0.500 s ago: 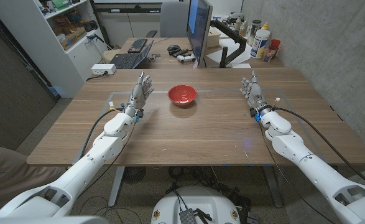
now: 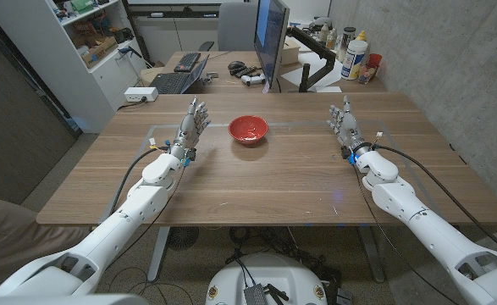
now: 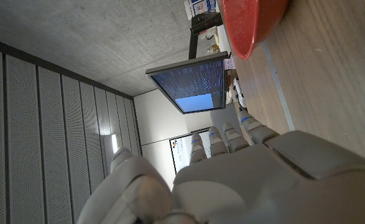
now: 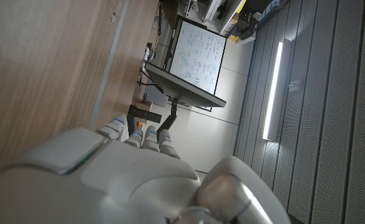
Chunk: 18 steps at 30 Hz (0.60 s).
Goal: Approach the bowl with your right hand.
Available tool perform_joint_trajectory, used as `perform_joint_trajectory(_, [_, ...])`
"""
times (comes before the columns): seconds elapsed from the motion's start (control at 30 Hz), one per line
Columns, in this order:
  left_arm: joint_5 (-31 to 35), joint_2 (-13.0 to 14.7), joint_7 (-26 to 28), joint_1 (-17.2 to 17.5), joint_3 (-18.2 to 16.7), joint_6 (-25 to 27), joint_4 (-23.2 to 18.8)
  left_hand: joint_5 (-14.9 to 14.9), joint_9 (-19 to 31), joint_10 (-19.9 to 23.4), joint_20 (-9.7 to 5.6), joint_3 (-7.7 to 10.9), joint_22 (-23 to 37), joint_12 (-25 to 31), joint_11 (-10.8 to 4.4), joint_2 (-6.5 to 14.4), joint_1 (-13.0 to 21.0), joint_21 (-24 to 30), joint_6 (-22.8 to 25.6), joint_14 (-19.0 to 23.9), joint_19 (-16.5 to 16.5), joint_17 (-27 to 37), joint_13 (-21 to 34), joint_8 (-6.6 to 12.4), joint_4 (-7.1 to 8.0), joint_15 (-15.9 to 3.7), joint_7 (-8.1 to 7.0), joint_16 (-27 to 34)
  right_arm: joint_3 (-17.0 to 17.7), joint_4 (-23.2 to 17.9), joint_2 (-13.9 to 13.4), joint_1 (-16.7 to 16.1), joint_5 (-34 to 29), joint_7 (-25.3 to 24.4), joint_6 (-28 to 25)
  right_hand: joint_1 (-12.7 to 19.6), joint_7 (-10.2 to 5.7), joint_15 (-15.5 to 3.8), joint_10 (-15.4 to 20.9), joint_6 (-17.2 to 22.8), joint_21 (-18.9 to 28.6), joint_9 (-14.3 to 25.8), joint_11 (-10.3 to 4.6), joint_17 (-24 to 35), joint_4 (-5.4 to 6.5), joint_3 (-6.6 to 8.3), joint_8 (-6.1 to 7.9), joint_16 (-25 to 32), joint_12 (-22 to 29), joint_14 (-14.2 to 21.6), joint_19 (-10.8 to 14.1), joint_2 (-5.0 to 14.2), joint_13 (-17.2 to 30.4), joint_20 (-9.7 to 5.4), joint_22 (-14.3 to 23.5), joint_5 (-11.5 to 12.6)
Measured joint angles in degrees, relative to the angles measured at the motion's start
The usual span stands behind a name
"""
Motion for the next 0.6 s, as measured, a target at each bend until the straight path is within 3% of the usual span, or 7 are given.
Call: perform_joint_trajectory(0.6, [0.11, -0.21, -1.29, -0.3, 0.19, -1.28, 0.59, 0.0, -0.01, -0.32, -0.3, -0.24, -0.01, 0.0, -0.32, 0.3, 0.3, 0.0, 0.11, -0.66, 0.29, -0.01, -0.01, 0.0, -0.23, -0.23, -0.1, 0.0, -0.21, -2.25, -1.4, -0.8, -2.53, -1.86, 0.43, 0.0, -0.01, 0.21, -0.52, 0.0, 0.0, -0.01, 0.1, -0.01, 0.0, 0.0, 0.0, 0.0, 0.0, -0.21, -0.73, 0.0, -0.01, 0.1, -0.01, 0.0])
